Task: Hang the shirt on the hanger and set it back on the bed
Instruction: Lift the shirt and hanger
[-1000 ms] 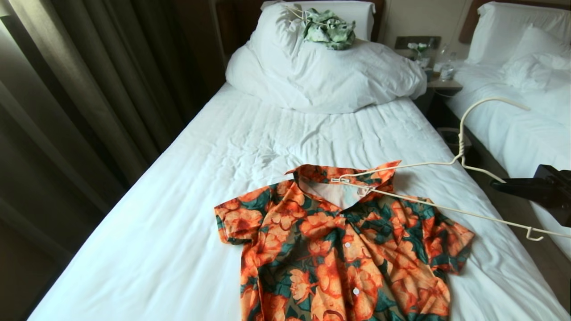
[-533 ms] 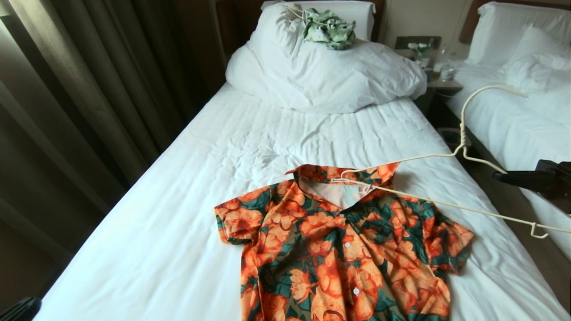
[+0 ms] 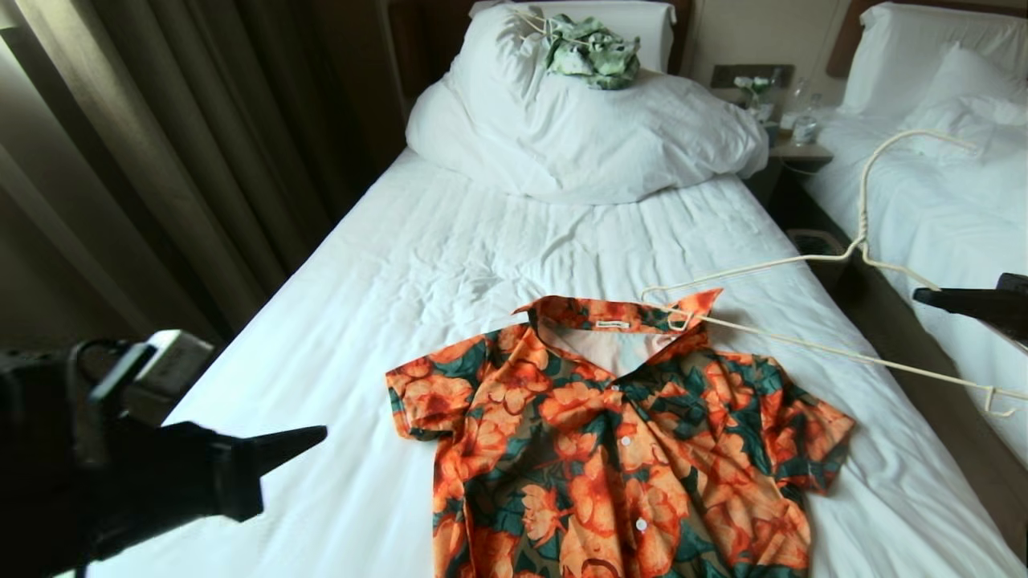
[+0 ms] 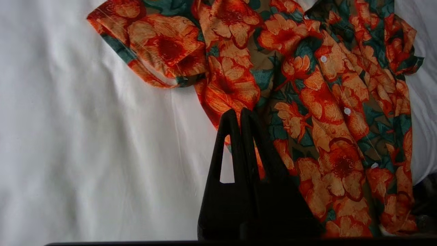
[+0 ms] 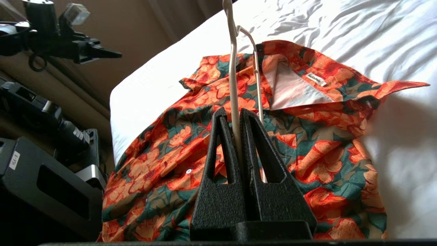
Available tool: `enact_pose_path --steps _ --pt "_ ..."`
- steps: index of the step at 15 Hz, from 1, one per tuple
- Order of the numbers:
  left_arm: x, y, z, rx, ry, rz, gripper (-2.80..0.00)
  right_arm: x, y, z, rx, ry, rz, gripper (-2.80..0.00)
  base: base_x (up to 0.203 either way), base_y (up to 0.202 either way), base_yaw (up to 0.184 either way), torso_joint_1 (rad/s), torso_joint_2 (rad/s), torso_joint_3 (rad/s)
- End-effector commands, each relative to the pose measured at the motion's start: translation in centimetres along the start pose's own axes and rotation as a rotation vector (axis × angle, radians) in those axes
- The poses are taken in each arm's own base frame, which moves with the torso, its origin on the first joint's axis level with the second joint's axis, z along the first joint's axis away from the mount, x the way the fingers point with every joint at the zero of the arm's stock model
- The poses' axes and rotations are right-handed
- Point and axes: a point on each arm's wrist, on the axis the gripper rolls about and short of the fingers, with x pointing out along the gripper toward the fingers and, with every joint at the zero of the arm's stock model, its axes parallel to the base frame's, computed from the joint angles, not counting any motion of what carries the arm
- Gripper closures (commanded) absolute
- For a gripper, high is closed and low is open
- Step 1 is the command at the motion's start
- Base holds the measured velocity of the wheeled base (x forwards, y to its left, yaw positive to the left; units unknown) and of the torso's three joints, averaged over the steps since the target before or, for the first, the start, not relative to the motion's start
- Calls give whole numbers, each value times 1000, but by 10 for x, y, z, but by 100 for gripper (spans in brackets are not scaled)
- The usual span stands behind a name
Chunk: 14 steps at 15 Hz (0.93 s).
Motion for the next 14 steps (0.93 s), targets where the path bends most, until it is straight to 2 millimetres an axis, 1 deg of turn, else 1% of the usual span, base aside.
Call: enact_pose_path --steps 1,2,3,5,7,10,12,13,14 --pt "79 11 -4 -45 174 -42 0 -5 -6 1 9 -6 -7 0 0 0 0 0 0 0" --pt "100 11 3 -43 169 -56 0 -5 -7 1 12 -6 -7 0 0 0 0 0 0 0" --pt "126 11 11 -39 160 -58 0 -4 -9 1 14 -6 -7 0 0 0 0 0 0 0" --pt "169 10 22 -27 143 -63 0 -4 -14 2 37 -6 -7 0 0 0 0 0 0 0" --pt "208 6 25 -10 134 -57 0 -4 -15 2 56 -6 -7 0 0 0 0 0 0 0" --pt "249 -1 29 18 99 -28 0 -4 -15 2 56 -6 -6 0 0 0 0 0 0 0" --pt "266 -2 36 26 82 9 0 -3 -16 1 61 -5 -3 0 0 0 0 0 0 0" --pt "272 -2 40 29 74 36 -280 -2 -17 0 64 -4 0 0 0 0 0 0 0 0" --pt "278 -3 42 33 62 62 -280 -1 -17 0 65 -4 2 0 0 0 0 0 0 0"
